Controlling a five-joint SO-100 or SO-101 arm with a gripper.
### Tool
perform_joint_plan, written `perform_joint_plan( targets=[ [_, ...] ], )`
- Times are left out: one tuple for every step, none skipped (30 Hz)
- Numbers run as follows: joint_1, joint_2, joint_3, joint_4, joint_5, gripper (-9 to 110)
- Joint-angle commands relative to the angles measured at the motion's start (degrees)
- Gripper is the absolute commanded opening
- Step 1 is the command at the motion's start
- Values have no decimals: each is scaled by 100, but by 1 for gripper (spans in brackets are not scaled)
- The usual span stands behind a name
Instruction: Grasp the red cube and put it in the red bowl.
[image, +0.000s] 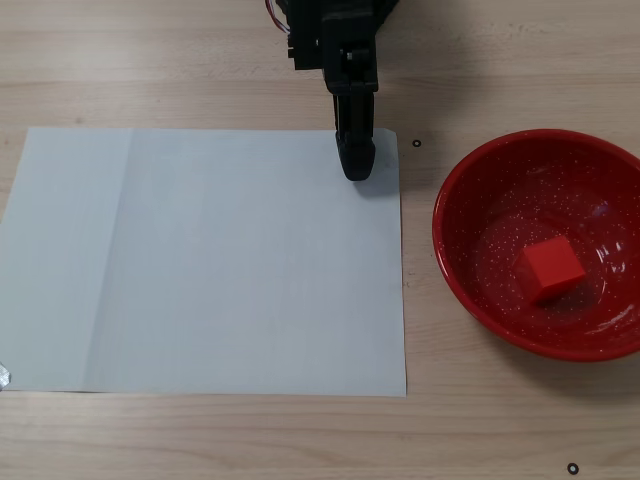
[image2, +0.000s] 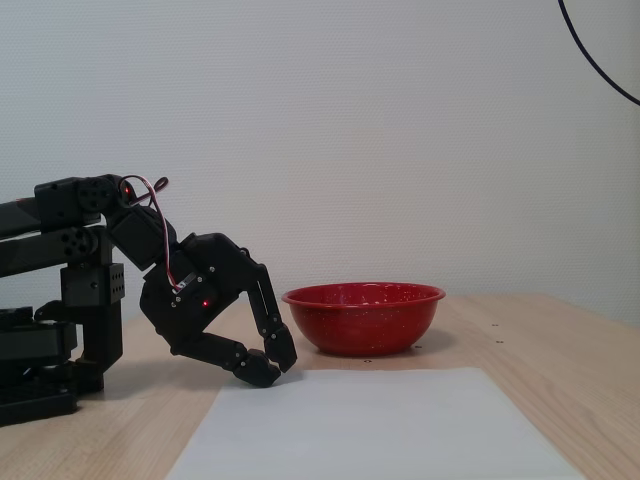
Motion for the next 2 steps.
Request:
perform_joint_plan(
  targets=[
    [88, -62, 44, 62, 105, 0],
    [88, -62, 44, 62, 105, 0]
  ],
)
